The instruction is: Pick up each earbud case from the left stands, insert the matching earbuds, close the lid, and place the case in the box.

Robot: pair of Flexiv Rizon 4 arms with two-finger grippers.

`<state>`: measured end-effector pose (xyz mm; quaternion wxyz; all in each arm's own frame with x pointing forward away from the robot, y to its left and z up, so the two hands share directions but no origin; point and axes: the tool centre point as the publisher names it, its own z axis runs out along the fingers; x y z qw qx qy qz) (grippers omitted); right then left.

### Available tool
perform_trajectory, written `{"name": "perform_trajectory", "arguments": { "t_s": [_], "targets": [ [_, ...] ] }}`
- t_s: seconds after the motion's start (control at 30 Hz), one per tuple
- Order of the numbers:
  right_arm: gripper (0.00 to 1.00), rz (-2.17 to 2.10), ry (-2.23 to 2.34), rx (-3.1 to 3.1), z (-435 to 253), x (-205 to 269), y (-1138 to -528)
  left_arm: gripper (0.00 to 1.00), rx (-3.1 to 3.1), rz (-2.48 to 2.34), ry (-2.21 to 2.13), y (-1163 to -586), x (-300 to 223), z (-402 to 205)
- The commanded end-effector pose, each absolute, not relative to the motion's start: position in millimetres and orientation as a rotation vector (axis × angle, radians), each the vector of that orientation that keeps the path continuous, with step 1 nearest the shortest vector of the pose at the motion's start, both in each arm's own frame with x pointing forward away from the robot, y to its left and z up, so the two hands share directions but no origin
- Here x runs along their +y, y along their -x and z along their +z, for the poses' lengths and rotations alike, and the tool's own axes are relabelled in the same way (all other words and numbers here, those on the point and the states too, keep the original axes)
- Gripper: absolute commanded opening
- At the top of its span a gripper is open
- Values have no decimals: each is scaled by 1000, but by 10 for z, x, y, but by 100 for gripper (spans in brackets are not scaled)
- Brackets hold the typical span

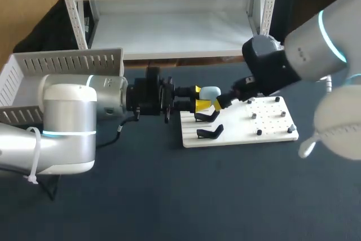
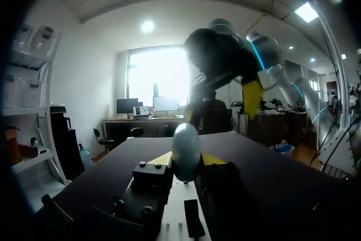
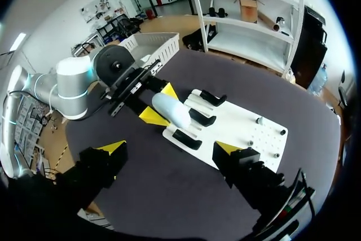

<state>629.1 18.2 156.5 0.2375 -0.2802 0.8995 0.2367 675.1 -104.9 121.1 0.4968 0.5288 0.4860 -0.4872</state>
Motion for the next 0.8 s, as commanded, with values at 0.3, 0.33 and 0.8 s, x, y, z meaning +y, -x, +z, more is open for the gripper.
{"name": "perform_trajectory", "arguments": {
  "t_s": [0.3, 0.33, 0.8],
  "targets": [
    [100, 638, 723, 2490, 1474, 241, -6508, 0, 1173, -1182, -1280, -6761, -1047, 1201],
    [100, 637, 722, 2491, 1470, 242, -6514, 0, 1173, -1182, -1280, -6761, -1047, 1201],
    [100, 636, 696, 2505, 1414, 253, -6629, 0, 1173, -1182, -1280, -6761, -1047, 1201]
  ]
}}
